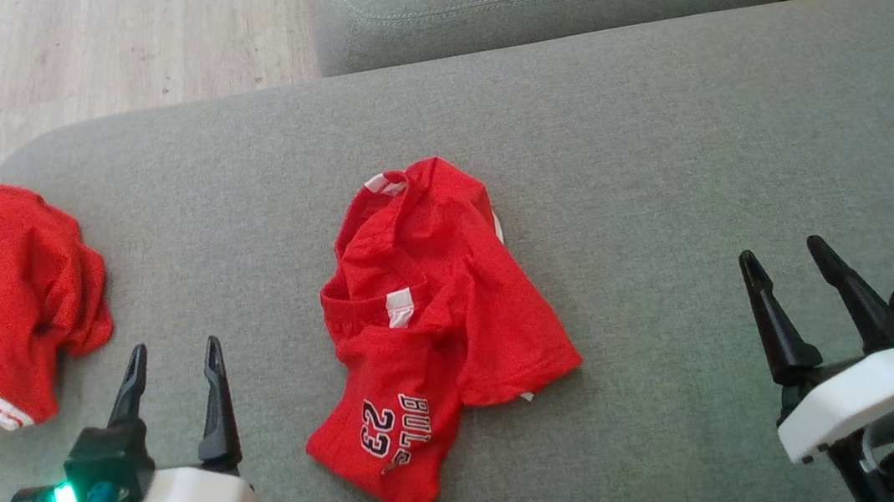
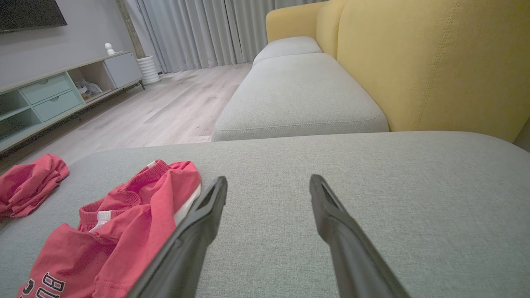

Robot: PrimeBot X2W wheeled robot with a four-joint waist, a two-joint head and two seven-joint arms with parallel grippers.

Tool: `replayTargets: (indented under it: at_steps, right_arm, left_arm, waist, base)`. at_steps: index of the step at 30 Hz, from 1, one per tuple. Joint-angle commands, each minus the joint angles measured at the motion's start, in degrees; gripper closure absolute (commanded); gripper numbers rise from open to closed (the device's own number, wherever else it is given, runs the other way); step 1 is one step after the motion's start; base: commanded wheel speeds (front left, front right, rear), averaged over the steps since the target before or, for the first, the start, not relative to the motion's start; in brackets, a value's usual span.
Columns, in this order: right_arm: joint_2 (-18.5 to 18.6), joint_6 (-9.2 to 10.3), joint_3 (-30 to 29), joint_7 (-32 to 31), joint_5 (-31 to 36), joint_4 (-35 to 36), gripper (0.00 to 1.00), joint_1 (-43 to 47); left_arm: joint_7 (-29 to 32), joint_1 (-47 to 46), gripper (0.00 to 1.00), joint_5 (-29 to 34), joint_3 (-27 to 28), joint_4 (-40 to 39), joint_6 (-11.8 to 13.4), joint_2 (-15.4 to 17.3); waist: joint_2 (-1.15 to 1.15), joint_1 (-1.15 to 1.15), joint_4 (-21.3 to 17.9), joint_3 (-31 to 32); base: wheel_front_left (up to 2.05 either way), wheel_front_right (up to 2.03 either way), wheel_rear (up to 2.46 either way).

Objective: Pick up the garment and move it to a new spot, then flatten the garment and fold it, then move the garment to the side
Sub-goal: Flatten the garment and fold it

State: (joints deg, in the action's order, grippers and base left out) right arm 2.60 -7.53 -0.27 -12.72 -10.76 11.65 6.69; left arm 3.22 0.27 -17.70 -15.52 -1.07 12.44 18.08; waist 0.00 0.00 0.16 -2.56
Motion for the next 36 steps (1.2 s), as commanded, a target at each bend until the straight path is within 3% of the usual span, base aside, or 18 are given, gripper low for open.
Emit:
replayTargets:
  at_steps: [1,8,13,18,29,30,31,32,36]
  right_arm:
    - [0.3,0.04,1.4,-0.01,-0.34,2.39,0.0,-1.7]
    - [0.38,0.04,2.72,-1.7,-0.42,1.62,0.0,-1.98]
    - [1.65,0.04,9.38,-4.78,-2.68,-1.44,0.0,-2.83]
    - [3.22,0.04,16.01,-5.3,-5.86,-7.06,0.0,-5.58]
    - [4.01,0.04,21.06,-5.63,-9.67,-23.01,0.0,-13.88]
    - [4.06,0.04,21.41,-6.11,-10.37,-23.87,0.31,-14.11]
    - [4.19,0.04,21.5,-6.08,-10.84,-24.29,0.84,-14.41]
    - [4.32,0.04,21.45,-5.98,-11.3,-24.44,1.0,-14.6]
    - [5.82,0.04,19.54,-4.39,-11.64,-22.73,1.0,-15.06]
  left_arm:
    - [-0.56,-2.39,0.0,-0.29,2.56,-2.07,0.38,1.55]
    - [-0.71,-2.83,0.0,-0.2,2.15,-2.3,0.52,1.48]
    - [-0.6,-4.09,0.0,0.18,1.31,-2.85,0.59,1.1]
    - [-0.89,-6.15,0.0,0.57,0.26,-3.0,0.48,0.32]
    - [-3.16,-9.59,0.0,0.44,-0.79,-0.55,0.24,-1.26]
    - [-3.29,-9.62,0.0,0.37,-0.8,-0.36,0.25,-1.3]
    - [-3.43,-9.65,0.0,0.32,-0.81,-0.21,0.27,-1.34]
    - [-3.58,-9.68,0.0,0.25,-0.8,-0.08,0.31,-1.39]
    - [-4.09,-9.75,0.0,0.04,-0.71,0.44,0.49,-1.48]
  waist:
    - [0.0,0.0,0.04,-0.13]
    - [0.0,0.0,0.46,-0.89]
    - [0.0,0.0,1.66,-2.5]
    - [0.0,0.0,3.75,-5.14]
    - [0.0,0.0,6.6,-8.89]
    - [0.0,0.0,6.58,-8.92]
    - [0.0,0.0,6.54,-8.94]
    - [0.0,0.0,6.46,-8.92]
    - [0.0,0.0,5.88,-8.68]
  base:
    - [0.0,0.0,0.0]
    - [0.0,0.0,0.0]
    - [0.0,0.0,0.0]
    - [0.0,0.0,0.0]
    - [0.0,0.0,0.0]
    - [0.0,0.0,0.0]
    - [0.0,0.0,0.0]
    - [0.0,0.0,0.0]
    - [0.0,0.0,0.0]
